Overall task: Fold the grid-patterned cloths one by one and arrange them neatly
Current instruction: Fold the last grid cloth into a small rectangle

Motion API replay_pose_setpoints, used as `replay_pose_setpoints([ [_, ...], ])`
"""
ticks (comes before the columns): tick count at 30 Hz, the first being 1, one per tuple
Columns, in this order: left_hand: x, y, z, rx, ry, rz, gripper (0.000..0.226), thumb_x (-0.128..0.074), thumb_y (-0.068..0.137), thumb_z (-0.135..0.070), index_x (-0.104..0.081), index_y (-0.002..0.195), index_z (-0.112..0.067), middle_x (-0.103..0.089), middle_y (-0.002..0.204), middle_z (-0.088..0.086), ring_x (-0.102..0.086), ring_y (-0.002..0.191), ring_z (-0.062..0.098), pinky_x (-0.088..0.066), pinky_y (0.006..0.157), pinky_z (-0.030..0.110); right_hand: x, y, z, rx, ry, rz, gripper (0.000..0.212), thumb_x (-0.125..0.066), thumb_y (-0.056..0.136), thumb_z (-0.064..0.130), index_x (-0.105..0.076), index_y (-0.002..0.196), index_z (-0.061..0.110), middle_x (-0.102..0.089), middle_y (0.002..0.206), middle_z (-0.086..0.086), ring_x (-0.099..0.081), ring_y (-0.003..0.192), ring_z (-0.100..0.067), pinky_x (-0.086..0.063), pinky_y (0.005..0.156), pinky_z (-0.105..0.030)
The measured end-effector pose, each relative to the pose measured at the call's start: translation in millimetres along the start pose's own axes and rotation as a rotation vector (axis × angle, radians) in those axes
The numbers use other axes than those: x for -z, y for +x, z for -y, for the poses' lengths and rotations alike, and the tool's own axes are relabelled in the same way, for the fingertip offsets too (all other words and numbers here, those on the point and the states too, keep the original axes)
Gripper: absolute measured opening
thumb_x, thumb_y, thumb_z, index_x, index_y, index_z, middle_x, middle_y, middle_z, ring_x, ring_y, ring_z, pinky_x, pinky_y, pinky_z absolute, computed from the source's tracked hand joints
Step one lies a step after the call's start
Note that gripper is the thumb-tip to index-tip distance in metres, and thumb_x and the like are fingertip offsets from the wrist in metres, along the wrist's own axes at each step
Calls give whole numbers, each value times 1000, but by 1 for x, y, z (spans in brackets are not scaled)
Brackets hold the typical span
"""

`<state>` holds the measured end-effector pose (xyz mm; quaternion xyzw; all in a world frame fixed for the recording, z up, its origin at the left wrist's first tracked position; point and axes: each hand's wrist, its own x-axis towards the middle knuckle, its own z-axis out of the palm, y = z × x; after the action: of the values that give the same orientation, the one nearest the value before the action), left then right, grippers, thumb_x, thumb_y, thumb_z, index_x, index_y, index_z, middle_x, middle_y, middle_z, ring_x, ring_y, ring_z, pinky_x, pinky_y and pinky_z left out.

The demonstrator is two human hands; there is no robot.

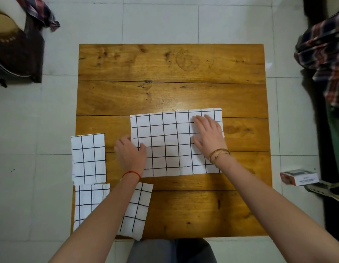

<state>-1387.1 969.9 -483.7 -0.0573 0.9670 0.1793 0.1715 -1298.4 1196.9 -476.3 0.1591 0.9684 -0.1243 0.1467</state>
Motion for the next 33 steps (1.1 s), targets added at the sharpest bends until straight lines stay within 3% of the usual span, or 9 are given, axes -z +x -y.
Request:
replay_pose_setpoints([
  [3,-4,-8,5,180,-47,54,51,-70,82,-35,-49,118,-5,-52,119,16,-49,108,29,-47,88,40,-10,-11,22,53,-31,72,69,-58,86,34,-29,145,15,-41,142,-6,-31,135,-29,-25,112,-41],
  [7,-8,-6,5,228,-79,78,51,-70,82,-39,-52,115,-5,-52,118,16,-49,108,30,-46,89,41,-22,-15,36,62,-79,120,74,-63,84,38,-27,145,16,-40,140,-5,-33,130,-28,-31,108,-41],
  [12,-3,-1,7,289,-284,146,32,-66,85,-36,-56,96,-8,-56,97,12,-53,90,27,-46,71,35,-25,-11,41,65,-65,118,77,-63,83,40,-24,146,16,-37,140,-5,-32,130,-27,-30,108,-40],
  [15,15,-3,-1,302,-509,138,34,-65,88,-22,-52,115,-8,-55,96,6,-51,80,15,-42,60,21,-25,-8,45,77,-56,113,79,-63,83,42,-23,146,17,-36,140,-5,-32,130,-28,-30,108,-41],
  [18,37,-4,0,201,-677,171,53,-69,86,-19,-43,132,-14,-60,106,5,-59,85,13,-51,68,24,-25,-5,52,82,-48,119,82,-64,82,42,-21,146,17,-36,140,-6,-32,130,-29,-30,108,-41],
  [20,51,-4,1,100,-715,258,66,-70,85,-22,-36,141,-21,-61,96,1,-62,89,17,-55,79,32,-26,-3,58,94,-44,119,82,-65,81,43,-21,146,17,-36,139,-6,-33,128,-29,-31,107,-41],
  [23,70,-10,-7,-99,-677,385,71,-67,88,-16,-29,147,-22,-43,74,-11,-46,69,1,-46,71,20,-28,0,67,111,-36,106,84,-66,80,45,-22,145,18,-37,137,-7,-34,126,-28,-32,105,-40],
  [28,71,-32,-39,-348,-486,526,69,-65,89,-16,-25,144,-32,-48,79,-13,-49,63,-8,-46,62,9,-32,2,74,115,-31,109,82,-67,78,45,-28,143,17,-39,135,-9,-37,123,-29,-34,103,-41],
  [33,36,-49,-69,-454,-481,627,76,-64,88,-12,-22,151,-24,-47,81,-9,-48,61,-6,-44,60,12,-25,-8,52,36,31,4,42,-61,77,18,-55,116,2,-48,125,-14,-45,113,-31,-39,96,-39],
])
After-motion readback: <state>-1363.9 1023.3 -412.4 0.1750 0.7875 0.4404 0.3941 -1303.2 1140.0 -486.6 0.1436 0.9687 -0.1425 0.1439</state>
